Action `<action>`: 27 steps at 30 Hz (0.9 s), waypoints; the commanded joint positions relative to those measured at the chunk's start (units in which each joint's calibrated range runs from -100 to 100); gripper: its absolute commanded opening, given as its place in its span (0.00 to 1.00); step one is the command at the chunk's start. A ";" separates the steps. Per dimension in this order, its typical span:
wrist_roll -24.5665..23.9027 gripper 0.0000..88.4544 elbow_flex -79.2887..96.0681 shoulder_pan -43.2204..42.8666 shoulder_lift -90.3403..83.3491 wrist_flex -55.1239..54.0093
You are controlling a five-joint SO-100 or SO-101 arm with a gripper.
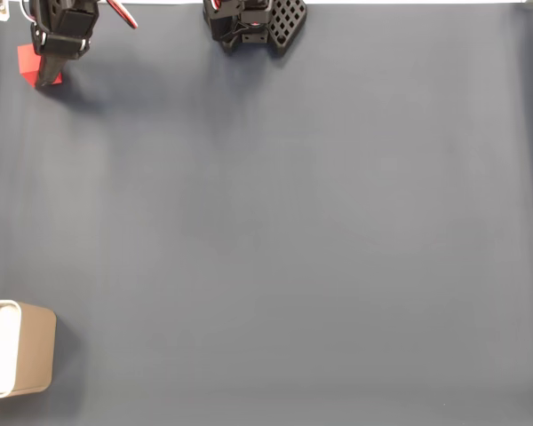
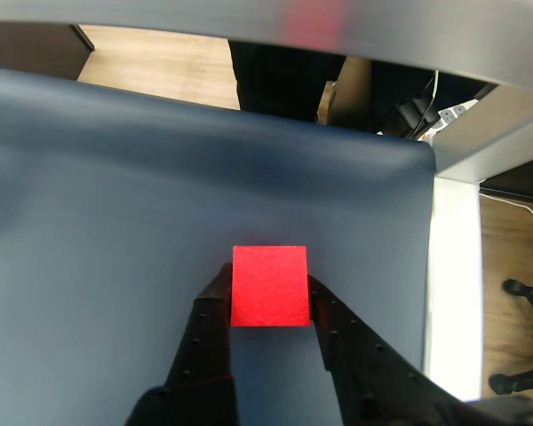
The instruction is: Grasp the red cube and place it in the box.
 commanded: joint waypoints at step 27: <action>-2.83 0.00 -33.39 -15.57 -14.56 32.29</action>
